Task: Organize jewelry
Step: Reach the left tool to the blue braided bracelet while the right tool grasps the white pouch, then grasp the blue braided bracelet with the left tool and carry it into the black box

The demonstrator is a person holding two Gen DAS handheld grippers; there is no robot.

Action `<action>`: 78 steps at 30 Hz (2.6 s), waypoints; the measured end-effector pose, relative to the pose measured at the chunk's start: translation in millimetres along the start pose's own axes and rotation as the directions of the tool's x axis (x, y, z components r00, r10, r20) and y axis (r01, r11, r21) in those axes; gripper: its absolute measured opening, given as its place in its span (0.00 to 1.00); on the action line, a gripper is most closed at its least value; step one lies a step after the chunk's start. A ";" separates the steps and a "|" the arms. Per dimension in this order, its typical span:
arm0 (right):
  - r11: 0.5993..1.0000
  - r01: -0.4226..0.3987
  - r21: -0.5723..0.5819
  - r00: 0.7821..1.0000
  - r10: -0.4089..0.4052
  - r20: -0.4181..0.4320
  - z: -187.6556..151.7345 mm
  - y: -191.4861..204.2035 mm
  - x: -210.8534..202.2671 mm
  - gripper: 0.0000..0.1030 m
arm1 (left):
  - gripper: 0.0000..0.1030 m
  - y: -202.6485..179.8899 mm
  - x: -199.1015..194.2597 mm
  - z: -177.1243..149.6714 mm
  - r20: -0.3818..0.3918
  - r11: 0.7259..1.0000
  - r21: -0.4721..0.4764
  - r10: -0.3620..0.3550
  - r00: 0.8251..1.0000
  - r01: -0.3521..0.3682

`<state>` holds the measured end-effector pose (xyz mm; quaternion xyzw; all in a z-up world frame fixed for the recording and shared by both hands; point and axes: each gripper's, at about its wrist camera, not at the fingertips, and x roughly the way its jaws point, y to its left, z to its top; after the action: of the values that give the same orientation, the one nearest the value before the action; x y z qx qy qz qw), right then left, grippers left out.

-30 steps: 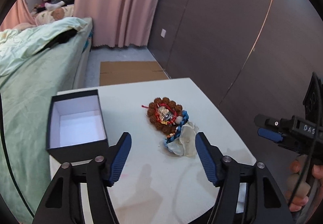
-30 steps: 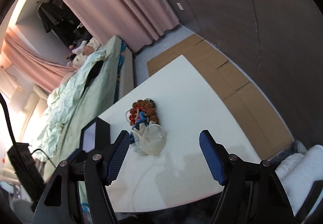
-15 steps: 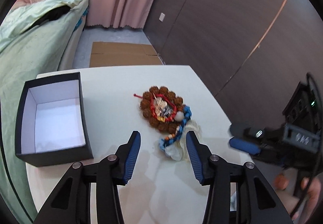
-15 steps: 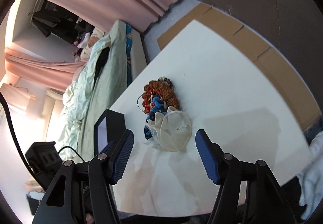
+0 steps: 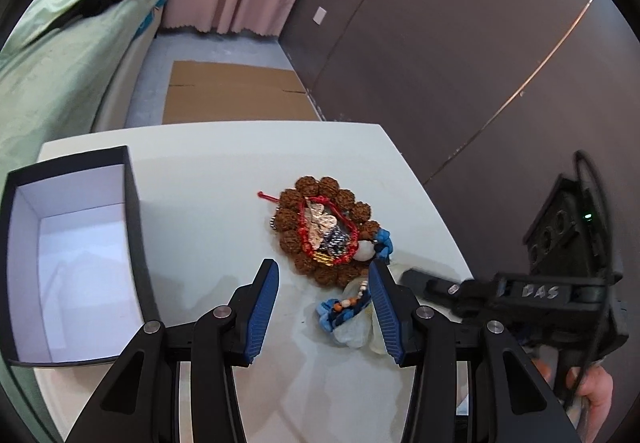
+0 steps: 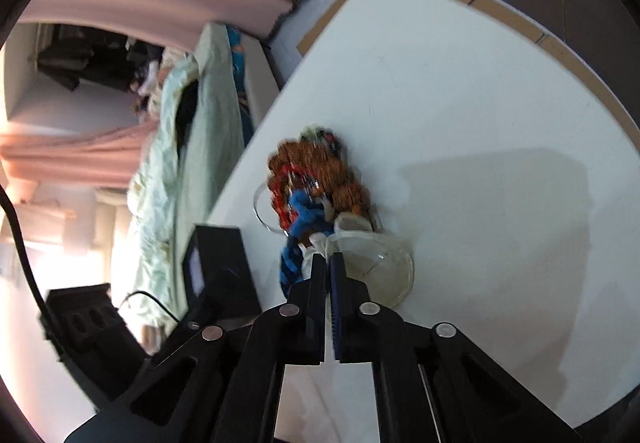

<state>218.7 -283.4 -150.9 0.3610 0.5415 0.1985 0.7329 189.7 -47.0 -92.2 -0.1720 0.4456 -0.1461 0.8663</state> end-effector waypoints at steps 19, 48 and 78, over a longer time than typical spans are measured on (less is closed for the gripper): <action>0.999 -0.042 0.016 0.986 0.039 0.160 2.3 -16.0 -67.6 0.03 | 0.12 -21.8 40.5 -29.8 -0.053 0.992 0.113 0.067 0.996 -0.061; 0.970 -0.171 -0.172 0.966 0.200 0.166 -37.8 41.5 -59.9 0.03 | 0.08 14.5 -76.8 -12.6 0.178 0.997 0.004 0.074 0.981 -0.076; 0.877 -0.407 -0.257 0.904 0.427 0.025 -62.8 130.0 18.1 0.03 | 0.83 116.8 -142.9 1.5 0.308 0.921 -0.369 0.245 0.919 -0.121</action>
<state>179.0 -165.5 -75.5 0.3835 0.3922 0.4024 0.7330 122.6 116.2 -38.2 -0.3002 0.3181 0.0494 0.8979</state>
